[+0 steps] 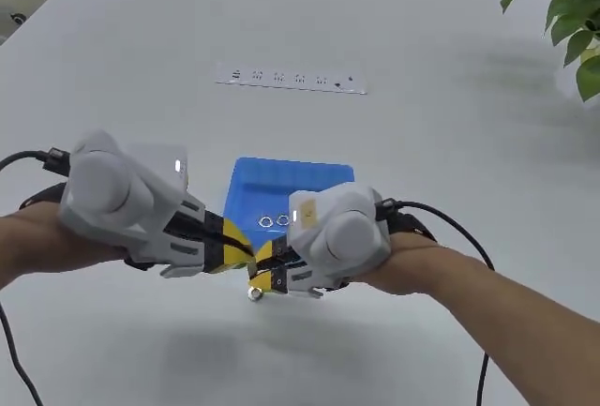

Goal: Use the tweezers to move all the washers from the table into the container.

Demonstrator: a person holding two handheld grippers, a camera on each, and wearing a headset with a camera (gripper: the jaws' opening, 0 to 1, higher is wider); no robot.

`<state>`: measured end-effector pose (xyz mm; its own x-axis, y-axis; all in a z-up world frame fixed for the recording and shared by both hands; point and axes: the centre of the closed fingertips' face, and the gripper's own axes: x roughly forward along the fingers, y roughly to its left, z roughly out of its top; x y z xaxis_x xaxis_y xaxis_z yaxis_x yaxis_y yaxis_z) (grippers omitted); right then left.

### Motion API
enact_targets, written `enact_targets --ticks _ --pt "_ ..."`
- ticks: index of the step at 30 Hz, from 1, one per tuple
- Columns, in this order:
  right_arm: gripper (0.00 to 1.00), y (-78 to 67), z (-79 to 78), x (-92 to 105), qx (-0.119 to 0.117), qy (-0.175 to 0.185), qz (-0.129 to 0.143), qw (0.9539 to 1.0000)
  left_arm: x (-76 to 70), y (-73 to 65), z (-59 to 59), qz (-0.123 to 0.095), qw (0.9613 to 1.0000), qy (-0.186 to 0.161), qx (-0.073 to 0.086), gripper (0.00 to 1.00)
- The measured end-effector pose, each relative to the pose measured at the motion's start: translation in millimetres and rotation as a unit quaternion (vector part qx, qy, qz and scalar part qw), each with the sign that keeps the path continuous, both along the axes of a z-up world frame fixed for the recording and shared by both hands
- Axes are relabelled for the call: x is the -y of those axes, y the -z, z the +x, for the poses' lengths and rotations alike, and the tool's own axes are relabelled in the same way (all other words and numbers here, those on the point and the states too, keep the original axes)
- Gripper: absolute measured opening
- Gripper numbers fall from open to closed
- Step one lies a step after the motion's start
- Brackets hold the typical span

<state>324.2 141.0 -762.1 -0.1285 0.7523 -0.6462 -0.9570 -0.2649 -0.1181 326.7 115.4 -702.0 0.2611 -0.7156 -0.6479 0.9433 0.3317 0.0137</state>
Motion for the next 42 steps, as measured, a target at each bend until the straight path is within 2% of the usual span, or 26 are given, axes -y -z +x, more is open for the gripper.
enact_targets --ticks 6,10,20,27,35,42 --pt "0.08 -4.8 1.5 0.5 0.002 0.003 0.003 1.0000 0.7 -4.1 1.0 -0.013 0.9999 -0.005 0.006 0.16" --pt "0.08 -12.2 2.7 0.6 0.003 0.006 0.010 0.9999 0.0 -5.1 0.4 -0.022 0.9997 -0.014 0.003 0.23" --pt "0.08 -25.8 1.7 0.8 0.007 0.007 0.021 0.9997 -6.5 -5.0 -3.1 -0.043 0.9980 -0.046 0.005 0.47" --pt "0.08 -33.4 2.8 2.1 0.010 0.007 0.025 0.9996 -9.7 -5.9 -6.2 -0.065 0.9953 -0.071 0.001 0.61" --pt "0.08 -47.4 6.3 4.4 0.015 0.006 0.031 0.9994 -10.7 -11.5 -6.1 -0.092 0.9911 -0.095 0.008 0.76" --pt "0.08 -61.6 13.5 6.4 0.020 0.001 0.032 0.9993 -14.9 -10.9 -6.2 -0.098 0.9887 -0.113 0.009 0.90"
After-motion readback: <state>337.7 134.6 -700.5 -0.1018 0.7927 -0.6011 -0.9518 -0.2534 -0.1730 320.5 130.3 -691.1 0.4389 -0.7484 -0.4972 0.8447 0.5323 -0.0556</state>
